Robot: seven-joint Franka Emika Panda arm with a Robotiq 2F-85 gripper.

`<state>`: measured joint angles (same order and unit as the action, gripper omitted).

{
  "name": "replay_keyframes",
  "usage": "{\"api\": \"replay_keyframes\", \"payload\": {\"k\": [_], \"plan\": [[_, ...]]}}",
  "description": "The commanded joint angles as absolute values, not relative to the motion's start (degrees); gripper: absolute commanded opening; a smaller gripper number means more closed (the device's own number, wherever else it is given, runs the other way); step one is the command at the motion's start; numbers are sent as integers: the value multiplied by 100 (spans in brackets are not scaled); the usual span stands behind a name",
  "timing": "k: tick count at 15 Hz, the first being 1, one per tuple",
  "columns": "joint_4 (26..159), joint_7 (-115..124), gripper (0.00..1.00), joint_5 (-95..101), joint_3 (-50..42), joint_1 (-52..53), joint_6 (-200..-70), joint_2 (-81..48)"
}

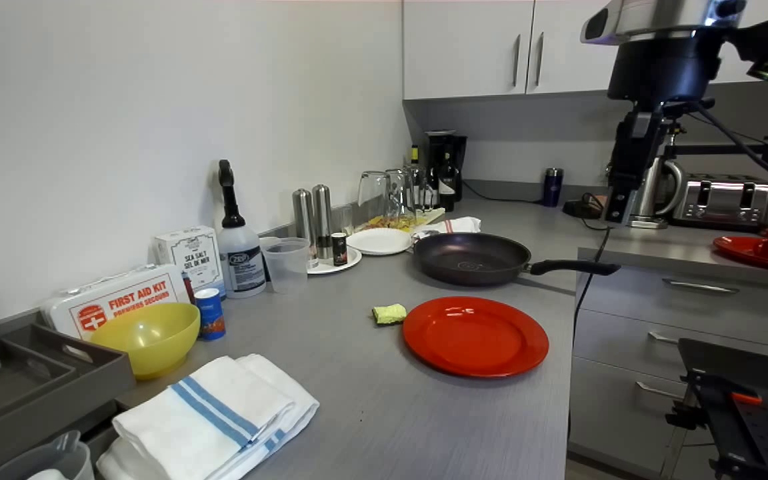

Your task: Turn the red plate upside down

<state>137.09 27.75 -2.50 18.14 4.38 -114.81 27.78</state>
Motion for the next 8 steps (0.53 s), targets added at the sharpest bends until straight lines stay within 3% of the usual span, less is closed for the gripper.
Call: {"api": "replay_keyframes", "payload": {"k": [1, 8], "plan": [[13188, 3669, 100, -218, 2103, 432, -11780, 2080], [12194, 5764, 100, 818, 2531, 525, -12842, 500]]}}
